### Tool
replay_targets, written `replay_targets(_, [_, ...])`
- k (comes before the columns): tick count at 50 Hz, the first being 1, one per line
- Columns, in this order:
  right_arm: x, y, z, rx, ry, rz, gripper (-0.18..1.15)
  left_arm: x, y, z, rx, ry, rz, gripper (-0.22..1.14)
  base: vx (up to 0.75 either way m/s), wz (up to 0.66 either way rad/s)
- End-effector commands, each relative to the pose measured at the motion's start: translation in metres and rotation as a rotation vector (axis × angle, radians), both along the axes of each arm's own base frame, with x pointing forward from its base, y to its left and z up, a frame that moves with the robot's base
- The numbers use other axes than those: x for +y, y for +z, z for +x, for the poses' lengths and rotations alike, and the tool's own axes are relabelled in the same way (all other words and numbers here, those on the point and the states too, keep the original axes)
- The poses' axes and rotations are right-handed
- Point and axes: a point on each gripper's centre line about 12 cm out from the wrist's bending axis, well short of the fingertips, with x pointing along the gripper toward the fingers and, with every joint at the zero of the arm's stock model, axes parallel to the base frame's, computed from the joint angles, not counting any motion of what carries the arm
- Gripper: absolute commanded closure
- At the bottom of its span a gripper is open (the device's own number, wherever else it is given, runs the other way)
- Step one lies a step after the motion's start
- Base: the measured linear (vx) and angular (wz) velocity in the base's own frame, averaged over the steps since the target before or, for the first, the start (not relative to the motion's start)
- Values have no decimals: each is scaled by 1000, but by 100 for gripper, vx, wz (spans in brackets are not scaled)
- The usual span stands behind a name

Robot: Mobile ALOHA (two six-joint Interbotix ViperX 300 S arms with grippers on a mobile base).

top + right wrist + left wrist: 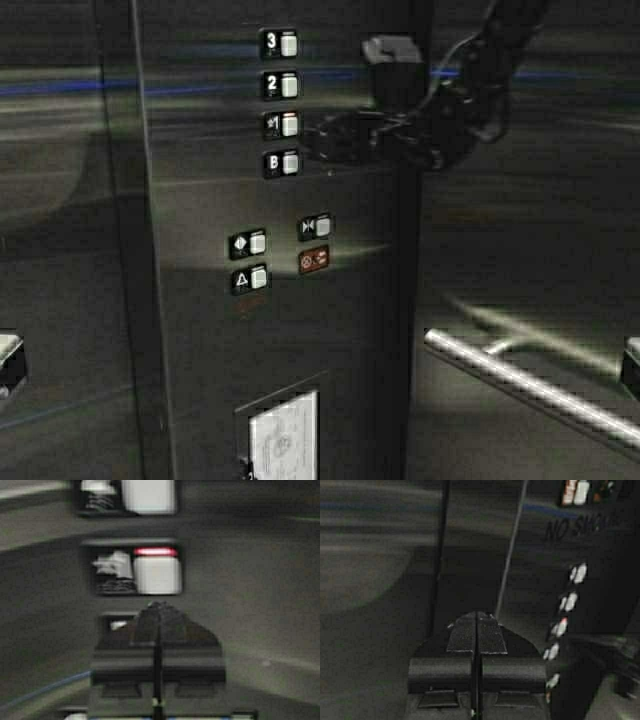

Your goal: Navigate to elevator, push the call button, then enter the elevator

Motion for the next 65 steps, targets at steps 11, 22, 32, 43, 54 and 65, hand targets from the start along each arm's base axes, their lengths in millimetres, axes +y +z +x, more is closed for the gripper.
replay_targets(11, [-16,40,-31,-54,-26,34,91,0,4,0,-11,0,-8,90,0,0])
replay_targets(22, [-49,73,-62,87,-153,-5,91,-1,6,-2,-25,-12,-30,90,0,1])
replay_targets(32, [-72,112,-98,212,-228,-139,91,-4,6,-4,-27,-37,-29,90,0,2])
replay_targets(43, [-91,146,-132,210,-267,-95,91,-5,4,-1,-16,-35,-9,90,-4,11])
replay_targets(54, [-98,168,-137,244,-307,-93,91,-5,2,1,-1,-34,0,90,-9,16])
replay_targets(65, [-106,186,-151,356,-363,-191,91,-6,0,2,45,-42,8,90,-13,12])
